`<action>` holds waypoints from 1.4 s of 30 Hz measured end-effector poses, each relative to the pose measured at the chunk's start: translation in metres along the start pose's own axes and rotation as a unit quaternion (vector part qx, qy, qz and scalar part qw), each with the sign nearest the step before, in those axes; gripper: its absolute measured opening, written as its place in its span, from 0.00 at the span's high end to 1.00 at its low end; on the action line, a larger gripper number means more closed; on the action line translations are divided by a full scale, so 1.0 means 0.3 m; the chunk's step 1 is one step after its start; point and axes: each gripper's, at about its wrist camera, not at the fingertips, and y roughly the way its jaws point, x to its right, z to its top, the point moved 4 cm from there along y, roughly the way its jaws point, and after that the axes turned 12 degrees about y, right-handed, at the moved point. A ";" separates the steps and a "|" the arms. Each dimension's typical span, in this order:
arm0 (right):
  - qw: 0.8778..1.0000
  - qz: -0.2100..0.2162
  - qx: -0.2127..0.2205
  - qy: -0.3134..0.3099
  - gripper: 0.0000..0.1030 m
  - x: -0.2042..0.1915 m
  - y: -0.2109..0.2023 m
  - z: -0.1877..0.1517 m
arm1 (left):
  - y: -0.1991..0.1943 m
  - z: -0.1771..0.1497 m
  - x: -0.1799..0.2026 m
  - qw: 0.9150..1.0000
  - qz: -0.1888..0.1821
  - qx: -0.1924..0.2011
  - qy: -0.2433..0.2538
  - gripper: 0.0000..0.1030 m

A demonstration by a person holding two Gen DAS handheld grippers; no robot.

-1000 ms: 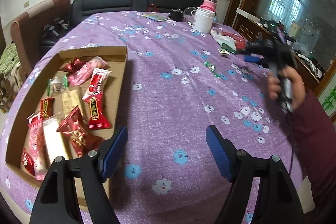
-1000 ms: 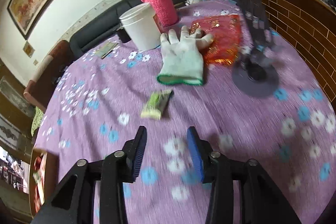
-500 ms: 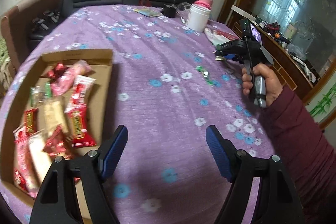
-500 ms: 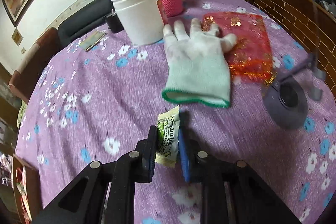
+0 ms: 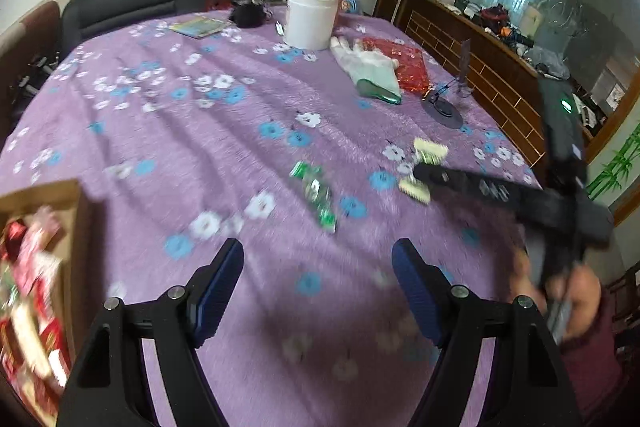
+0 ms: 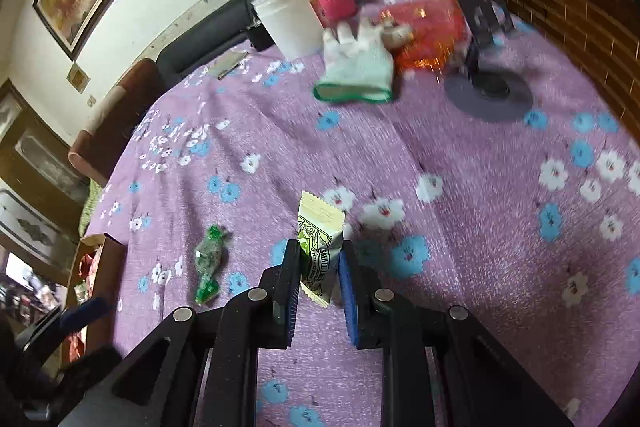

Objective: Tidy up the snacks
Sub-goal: 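Grasp the yellow-green candy with the right tool while the left grasps the clear green candy, then carry both green candies over the cardboard box and open both tools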

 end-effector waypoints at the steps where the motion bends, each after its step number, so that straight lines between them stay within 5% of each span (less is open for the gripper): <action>1: 1.000 0.009 -0.009 0.006 0.81 0.009 0.012 0.001 | 0.028 0.018 -0.003 1.000 0.002 -0.003 0.001 0.27; 10: 1.000 0.016 -0.013 0.010 0.80 0.022 0.031 -0.001 | 0.232 0.150 0.007 0.999 0.026 -0.021 0.038 0.46; 15: 1.000 0.016 -0.007 0.009 0.80 0.022 0.032 -0.002 | 0.315 0.127 0.020 0.996 0.035 -0.056 0.064 0.65; 18: 1.000 0.013 -0.002 0.005 0.80 0.016 0.034 -0.003 | 0.314 0.114 0.004 0.997 0.034 -0.044 0.052 0.77; 21: 1.000 0.015 0.001 -0.001 0.80 0.011 0.036 -0.003 | 0.301 0.108 -0.002 0.997 0.036 -0.046 0.043 0.79; 37: 0.996 0.083 -0.003 0.022 0.81 0.008 0.000 0.000 | -0.125 -0.019 -0.043 0.997 -0.037 0.048 -0.050 0.79; 42: 0.997 0.077 -0.003 0.016 0.81 0.000 0.004 -0.015 | -0.330 -0.147 -0.164 0.991 0.005 0.094 -0.091 0.79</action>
